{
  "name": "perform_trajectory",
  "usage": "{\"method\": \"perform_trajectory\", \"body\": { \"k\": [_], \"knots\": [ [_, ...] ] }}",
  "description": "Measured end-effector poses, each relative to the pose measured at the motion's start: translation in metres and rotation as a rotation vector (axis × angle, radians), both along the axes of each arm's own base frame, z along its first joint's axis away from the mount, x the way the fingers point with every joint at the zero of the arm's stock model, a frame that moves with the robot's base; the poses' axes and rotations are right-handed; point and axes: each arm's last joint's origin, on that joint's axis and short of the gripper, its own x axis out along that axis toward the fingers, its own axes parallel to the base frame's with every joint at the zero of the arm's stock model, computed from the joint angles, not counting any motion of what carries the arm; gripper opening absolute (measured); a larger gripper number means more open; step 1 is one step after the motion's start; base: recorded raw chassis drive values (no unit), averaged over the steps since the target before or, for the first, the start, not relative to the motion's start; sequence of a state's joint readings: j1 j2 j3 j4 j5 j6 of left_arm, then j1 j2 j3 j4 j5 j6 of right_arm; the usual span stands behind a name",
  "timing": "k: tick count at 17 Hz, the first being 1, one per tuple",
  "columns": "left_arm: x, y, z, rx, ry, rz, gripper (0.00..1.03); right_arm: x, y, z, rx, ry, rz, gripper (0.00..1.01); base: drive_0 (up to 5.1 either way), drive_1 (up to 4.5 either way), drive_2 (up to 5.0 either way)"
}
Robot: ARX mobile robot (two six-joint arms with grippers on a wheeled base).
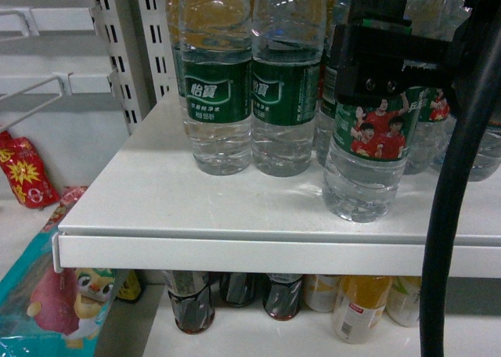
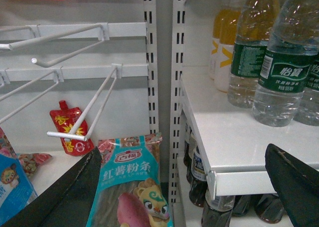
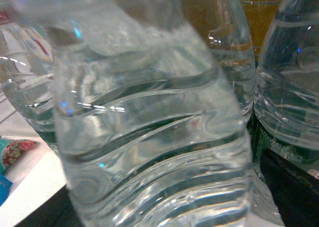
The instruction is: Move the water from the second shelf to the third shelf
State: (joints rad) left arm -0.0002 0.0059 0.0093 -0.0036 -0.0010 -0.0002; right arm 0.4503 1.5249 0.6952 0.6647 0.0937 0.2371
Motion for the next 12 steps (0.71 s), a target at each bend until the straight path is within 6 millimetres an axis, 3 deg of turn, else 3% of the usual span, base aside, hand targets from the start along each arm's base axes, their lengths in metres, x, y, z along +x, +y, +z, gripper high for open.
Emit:
{"method": "perform_trajectory", "body": {
  "k": [2, 12],
  "knots": [
    [0.0, 0.0, 0.0, 0.0, 0.0, 0.0, 0.98, -0.0007, -0.0003, 0.0021, 0.001, -0.007, 0.0, 0.99, 0.0, 0.0, 0.0],
    [0.0, 0.0, 0.0, 0.0, 0.0, 0.0, 0.98, -0.0027, 0.0003, -0.0031, -0.022, 0.052, 0.049, 0.98, 0.0, 0.0, 0.0]
  ]
}}
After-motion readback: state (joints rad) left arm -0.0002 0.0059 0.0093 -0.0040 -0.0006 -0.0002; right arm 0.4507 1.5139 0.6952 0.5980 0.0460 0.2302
